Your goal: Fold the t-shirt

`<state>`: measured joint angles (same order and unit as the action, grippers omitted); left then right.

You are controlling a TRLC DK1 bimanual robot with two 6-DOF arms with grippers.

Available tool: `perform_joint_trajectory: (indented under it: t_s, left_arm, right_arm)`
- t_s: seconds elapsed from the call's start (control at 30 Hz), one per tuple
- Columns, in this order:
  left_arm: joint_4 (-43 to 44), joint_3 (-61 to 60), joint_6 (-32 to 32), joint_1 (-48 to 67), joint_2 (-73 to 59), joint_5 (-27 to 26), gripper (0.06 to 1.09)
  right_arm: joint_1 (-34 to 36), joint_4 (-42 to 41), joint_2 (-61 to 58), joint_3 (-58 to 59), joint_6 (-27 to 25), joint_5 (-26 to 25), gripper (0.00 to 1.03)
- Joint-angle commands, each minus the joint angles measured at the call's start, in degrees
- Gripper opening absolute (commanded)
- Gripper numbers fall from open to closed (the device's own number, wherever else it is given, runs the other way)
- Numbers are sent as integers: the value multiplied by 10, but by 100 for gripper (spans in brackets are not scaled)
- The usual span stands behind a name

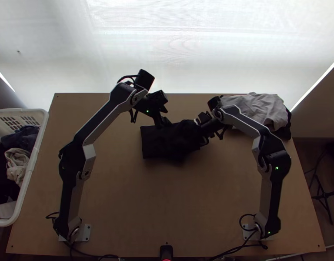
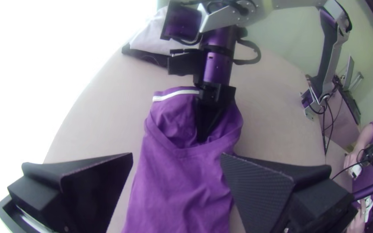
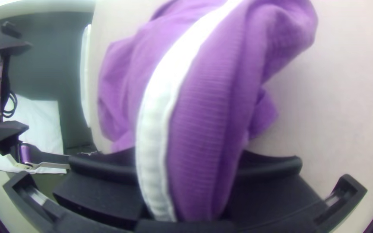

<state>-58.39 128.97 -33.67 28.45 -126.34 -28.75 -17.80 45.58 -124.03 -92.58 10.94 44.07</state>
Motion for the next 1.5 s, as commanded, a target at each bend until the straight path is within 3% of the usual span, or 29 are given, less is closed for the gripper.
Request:
perform_joint_trajectory:
  t_s: [0.0,0.1,0.27,0.53,0.73,0.83,1.17,1.47]
  left_arm:
    - [0,4,1,-12,15,3,104]
    - [0,3,9,-22,19,2,104]
    - [1,1,20,-35,29,0,104]
    - [1,-5,20,-44,36,-3,104]
    - [2,-5,17,-45,34,-3,104]
    - [2,-5,18,-45,32,-3,104]
    - [1,-17,17,-45,35,-3,104]
    - [4,-13,14,-45,31,-3,104]
  right_arm:
    - [-24,-6,101,-4,-5,-155,3]
    - [-47,4,149,-37,-18,-230,3]
    - [-48,88,163,-131,-36,-255,3]
    - [36,228,148,-300,-70,-258,3]
    - [109,261,132,-383,-99,-240,3]
    - [142,272,129,-403,-115,-206,3]
    - [283,295,116,-412,-131,-25,3]
    - [360,343,82,-419,-216,67,3]
